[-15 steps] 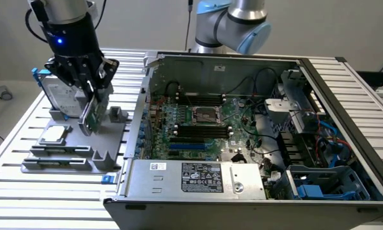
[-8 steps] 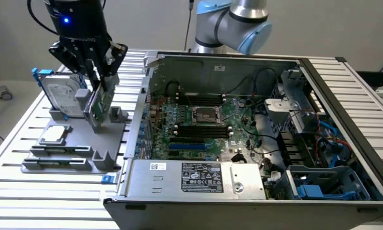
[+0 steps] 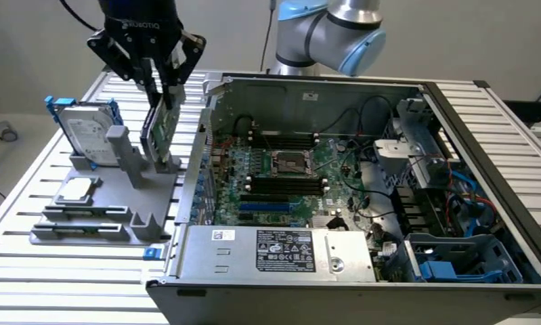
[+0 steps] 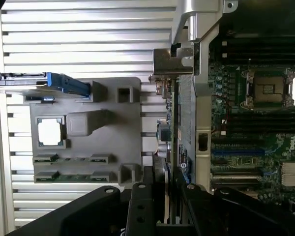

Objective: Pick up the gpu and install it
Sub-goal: 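Pick up the gpu and move the gpu toward the slot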

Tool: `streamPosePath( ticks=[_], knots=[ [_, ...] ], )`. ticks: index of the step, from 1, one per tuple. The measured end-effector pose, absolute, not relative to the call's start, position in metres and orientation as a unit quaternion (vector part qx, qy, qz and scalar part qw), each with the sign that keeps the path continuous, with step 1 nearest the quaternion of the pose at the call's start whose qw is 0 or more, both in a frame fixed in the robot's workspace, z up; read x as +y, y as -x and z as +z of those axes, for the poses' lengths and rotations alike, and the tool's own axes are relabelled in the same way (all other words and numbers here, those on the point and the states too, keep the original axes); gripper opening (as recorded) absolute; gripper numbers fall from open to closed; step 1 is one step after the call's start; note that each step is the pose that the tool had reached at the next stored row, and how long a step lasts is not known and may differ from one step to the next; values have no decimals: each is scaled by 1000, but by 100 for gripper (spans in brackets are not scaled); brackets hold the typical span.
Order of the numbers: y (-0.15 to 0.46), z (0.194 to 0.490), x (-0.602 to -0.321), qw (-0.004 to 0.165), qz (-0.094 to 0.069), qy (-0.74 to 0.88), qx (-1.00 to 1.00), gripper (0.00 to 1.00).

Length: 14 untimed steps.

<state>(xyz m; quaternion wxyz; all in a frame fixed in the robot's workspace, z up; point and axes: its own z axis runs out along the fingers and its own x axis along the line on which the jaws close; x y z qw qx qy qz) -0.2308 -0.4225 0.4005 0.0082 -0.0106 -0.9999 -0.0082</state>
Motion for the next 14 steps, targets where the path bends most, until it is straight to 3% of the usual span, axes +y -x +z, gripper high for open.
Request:
streamPosePath(
  ticks=[5,14],
  knots=[
    [208,417,-423,9,-11,11,-1000,27],
    [167,417,-423,10,-14,11,-1000,27]
  ],
)
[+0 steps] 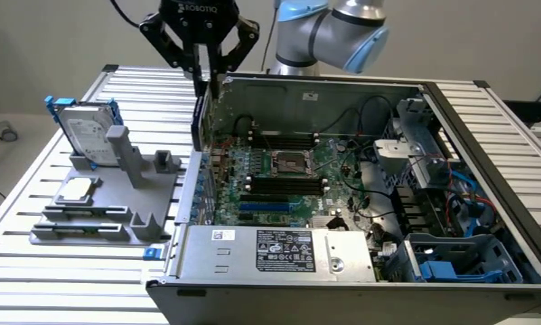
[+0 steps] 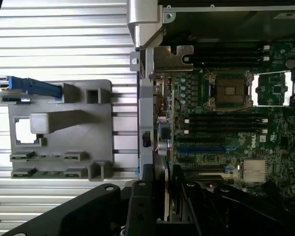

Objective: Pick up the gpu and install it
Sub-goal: 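Pick up the gpu and move the gpu toward the slot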

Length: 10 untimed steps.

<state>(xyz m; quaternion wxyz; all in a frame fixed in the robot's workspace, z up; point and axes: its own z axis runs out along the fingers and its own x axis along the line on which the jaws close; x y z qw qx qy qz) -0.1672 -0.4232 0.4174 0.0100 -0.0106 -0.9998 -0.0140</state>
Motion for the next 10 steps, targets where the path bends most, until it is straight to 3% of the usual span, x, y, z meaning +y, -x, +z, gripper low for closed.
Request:
streamPosePath(
  ticks=[10],
  knots=[
    [122,404,-423,10,-14,11,-1000,27]
  ],
)
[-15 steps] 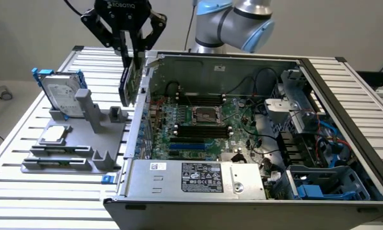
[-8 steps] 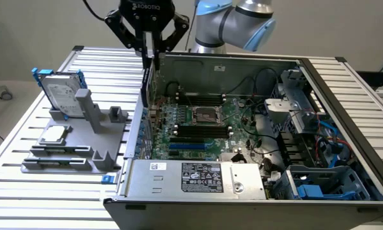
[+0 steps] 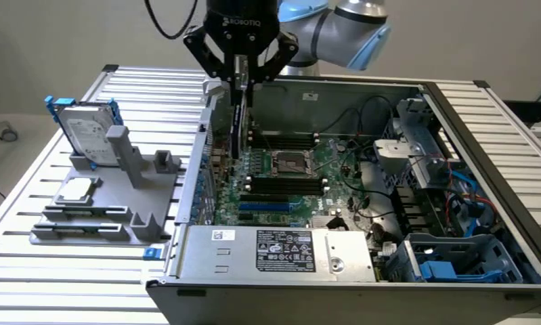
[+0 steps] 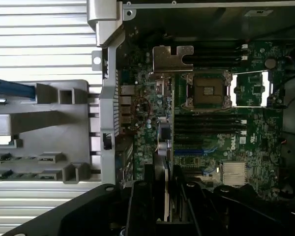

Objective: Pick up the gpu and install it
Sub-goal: 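Pick up the gpu and move the gpu toward the slot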

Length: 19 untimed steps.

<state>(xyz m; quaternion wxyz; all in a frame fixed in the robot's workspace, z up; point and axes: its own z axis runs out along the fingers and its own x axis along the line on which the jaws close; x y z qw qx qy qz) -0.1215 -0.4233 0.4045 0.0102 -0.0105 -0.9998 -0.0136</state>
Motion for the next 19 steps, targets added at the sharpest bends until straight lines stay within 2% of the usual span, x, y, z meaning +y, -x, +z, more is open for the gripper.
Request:
streamPosePath(
  ticks=[19],
  knots=[
    [45,374,-423,10,-10,11,-1000,27]
  ],
)
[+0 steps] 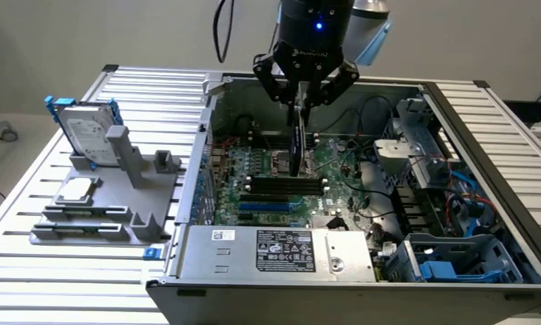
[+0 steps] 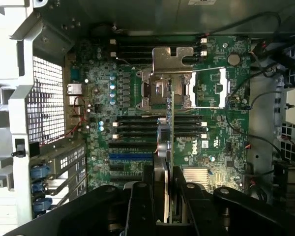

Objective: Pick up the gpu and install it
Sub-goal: 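Pick up the gpu and move the gpu toward the slot, then insert the gpu into the slot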

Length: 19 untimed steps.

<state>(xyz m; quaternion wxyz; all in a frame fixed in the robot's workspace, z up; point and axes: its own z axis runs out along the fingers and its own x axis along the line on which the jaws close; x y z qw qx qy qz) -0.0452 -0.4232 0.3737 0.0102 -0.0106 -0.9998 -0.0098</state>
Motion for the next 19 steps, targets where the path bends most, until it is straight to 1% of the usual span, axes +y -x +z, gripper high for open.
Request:
streamPosePath(
  ticks=[19],
  knots=[
    [45,374,-423,10,-10,11,-1000,27]
  ],
)
